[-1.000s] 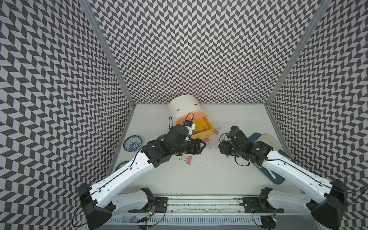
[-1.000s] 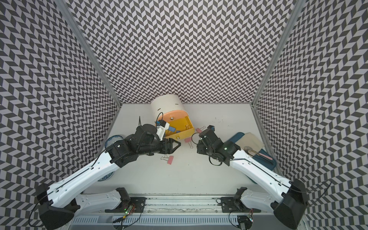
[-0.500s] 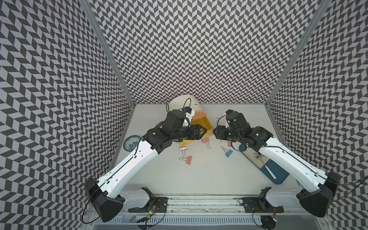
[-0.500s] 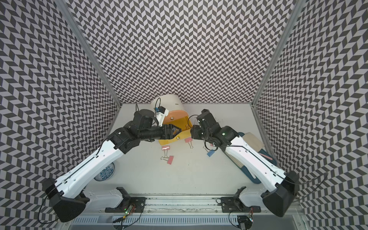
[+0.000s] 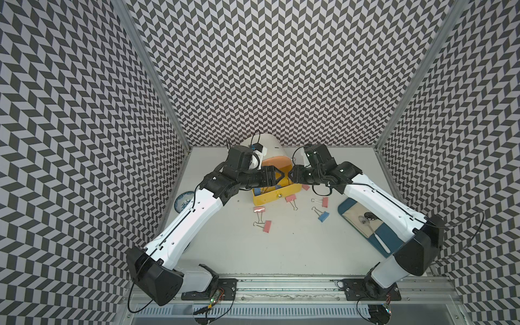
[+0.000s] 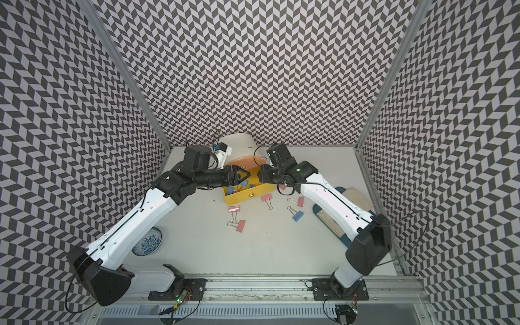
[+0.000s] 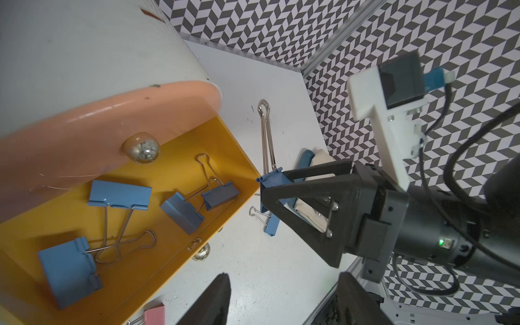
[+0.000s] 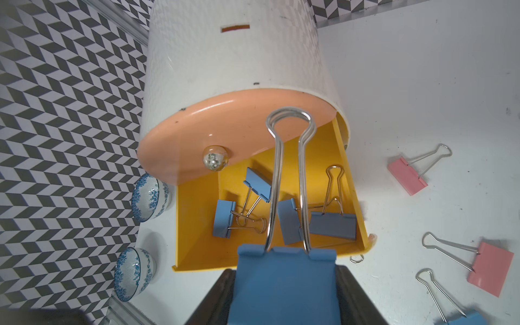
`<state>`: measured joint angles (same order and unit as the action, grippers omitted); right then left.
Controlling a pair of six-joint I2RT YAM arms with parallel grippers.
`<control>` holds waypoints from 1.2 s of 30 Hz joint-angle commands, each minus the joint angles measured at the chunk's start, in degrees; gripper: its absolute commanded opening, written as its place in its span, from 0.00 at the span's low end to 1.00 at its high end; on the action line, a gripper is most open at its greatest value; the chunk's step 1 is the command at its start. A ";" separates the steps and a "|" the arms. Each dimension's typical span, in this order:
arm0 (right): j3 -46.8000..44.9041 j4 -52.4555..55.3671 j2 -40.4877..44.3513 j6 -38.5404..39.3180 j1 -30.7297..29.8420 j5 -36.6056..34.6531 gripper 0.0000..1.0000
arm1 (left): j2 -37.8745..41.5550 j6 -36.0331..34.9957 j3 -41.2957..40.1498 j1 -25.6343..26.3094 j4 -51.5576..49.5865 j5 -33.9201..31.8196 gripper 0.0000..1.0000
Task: Put the binder clips in the drawer according to color
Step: Place the binder clip in the drawer.
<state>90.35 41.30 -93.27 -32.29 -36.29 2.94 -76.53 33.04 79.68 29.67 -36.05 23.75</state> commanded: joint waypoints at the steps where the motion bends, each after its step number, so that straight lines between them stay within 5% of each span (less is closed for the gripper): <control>1: 2.95 -3.33 -2.28 1.57 0.77 2.64 0.43 | 0.93 -1.72 1.27 -1.58 0.02 1.91 0.64; 8: 4.72 -3.37 -5.70 2.39 0.87 3.99 0.46 | 3.05 -2.10 -0.37 -3.18 -0.67 2.27 0.64; 20: 6.69 -3.51 -7.18 3.19 0.87 5.32 0.67 | 5.60 -1.70 -2.09 -3.55 -1.08 2.09 0.64; 36: 2.03 -2.93 -1.49 4.29 1.22 1.73 0.68 | 8.24 -1.21 -5.08 -3.23 -1.57 1.20 0.64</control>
<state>93.76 40.27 -98.52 -28.86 -35.42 6.61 -69.76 32.18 75.59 26.57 -37.58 25.17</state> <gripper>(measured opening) 0.679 0.644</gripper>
